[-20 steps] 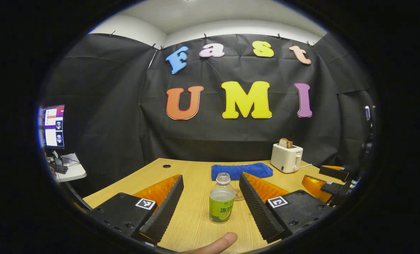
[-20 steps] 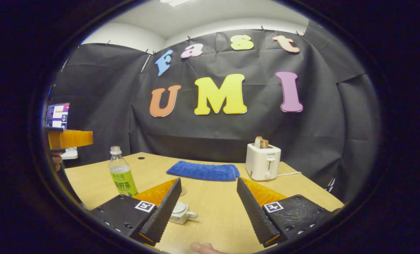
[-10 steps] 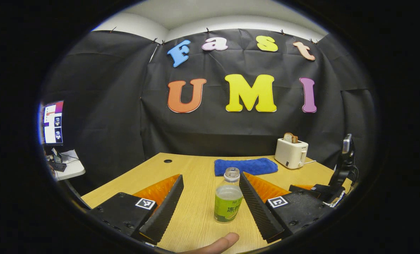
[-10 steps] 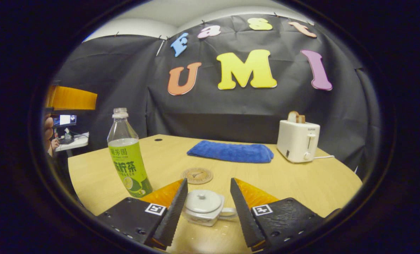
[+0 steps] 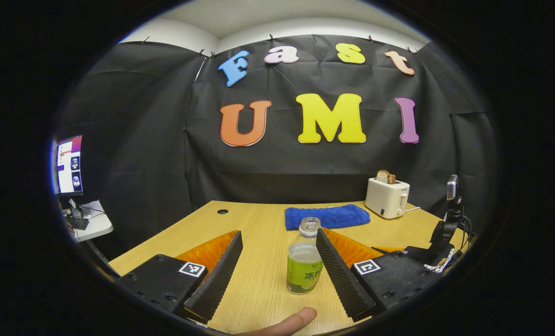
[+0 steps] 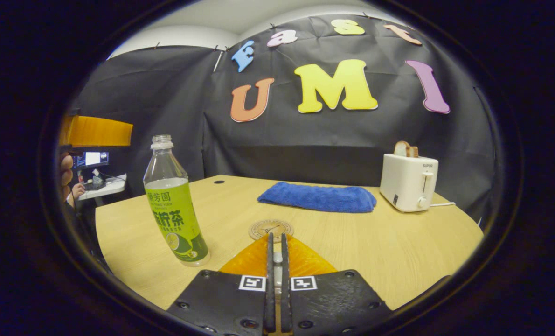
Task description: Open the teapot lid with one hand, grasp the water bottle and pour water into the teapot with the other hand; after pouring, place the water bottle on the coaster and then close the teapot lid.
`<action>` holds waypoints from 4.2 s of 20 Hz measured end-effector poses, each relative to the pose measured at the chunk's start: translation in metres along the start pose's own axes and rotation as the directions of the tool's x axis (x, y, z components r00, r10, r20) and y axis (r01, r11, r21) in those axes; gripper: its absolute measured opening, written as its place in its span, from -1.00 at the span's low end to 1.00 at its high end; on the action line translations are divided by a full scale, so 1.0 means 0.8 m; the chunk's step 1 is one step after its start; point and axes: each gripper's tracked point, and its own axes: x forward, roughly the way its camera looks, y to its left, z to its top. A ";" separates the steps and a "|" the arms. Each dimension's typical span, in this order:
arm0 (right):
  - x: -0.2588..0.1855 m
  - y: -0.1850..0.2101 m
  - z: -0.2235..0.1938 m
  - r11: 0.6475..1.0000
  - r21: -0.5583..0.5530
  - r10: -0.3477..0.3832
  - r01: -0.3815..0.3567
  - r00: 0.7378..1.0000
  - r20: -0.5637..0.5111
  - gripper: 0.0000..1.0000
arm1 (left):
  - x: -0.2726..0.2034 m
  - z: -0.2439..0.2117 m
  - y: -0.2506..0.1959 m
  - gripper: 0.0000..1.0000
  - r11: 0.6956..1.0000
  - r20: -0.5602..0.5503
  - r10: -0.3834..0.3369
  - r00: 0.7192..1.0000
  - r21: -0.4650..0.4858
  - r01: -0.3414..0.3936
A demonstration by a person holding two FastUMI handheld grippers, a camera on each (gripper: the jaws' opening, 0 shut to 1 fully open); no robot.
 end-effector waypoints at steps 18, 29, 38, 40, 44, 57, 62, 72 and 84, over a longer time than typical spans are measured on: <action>-0.100 -0.044 0.090 0.997 -0.012 -0.071 0.073 0.991 0.116 -1.00 | 0.009 -0.036 -0.018 0.99 0.997 0.033 -0.078 0.996 -0.023 0.079; -0.164 -0.093 0.092 0.991 0.024 -0.132 0.130 0.979 0.153 -1.00 | 0.047 -0.104 -0.032 0.99 0.994 0.065 -0.104 0.992 -0.027 0.106; -0.165 -0.090 0.091 0.993 0.012 -0.121 0.121 0.982 0.145 -1.00 | 0.090 -0.125 -0.044 0.99 0.991 0.035 -0.132 0.991 -0.014 0.133; -0.165 -0.089 0.090 0.993 0.010 -0.122 0.121 0.982 0.141 -1.00 | 0.091 -0.124 -0.038 0.99 0.992 0.035 -0.125 0.992 -0.020 0.125; -0.164 -0.087 0.087 0.993 0.008 -0.120 0.120 0.984 0.131 -1.00 | 0.088 -0.112 -0.049 0.96 0.989 0.072 -0.143 0.987 -0.013 0.144; -0.168 -0.092 0.088 0.991 0.003 -0.131 0.132 0.983 0.131 -1.00 | 0.061 -0.076 -0.049 0.57 0.990 0.114 -0.132 0.985 0.064 0.125; -0.168 -0.095 0.086 0.991 0.001 -0.134 0.135 0.983 0.126 -1.00 | 0.039 -0.051 -0.046 0.56 0.991 0.127 -0.115 0.985 0.085 0.104; -0.168 -0.110 0.079 0.986 0.001 -0.163 0.164 0.981 0.103 -1.00 | 0.037 -0.065 -0.037 0.54 0.959 0.072 -0.057 0.996 0.283 0.035; -0.165 -0.153 0.068 0.976 0.027 -0.218 0.217 0.974 0.061 -1.00 | 0.065 -0.069 -0.032 0.54 0.670 -0.058 -0.014 0.998 0.741 0.052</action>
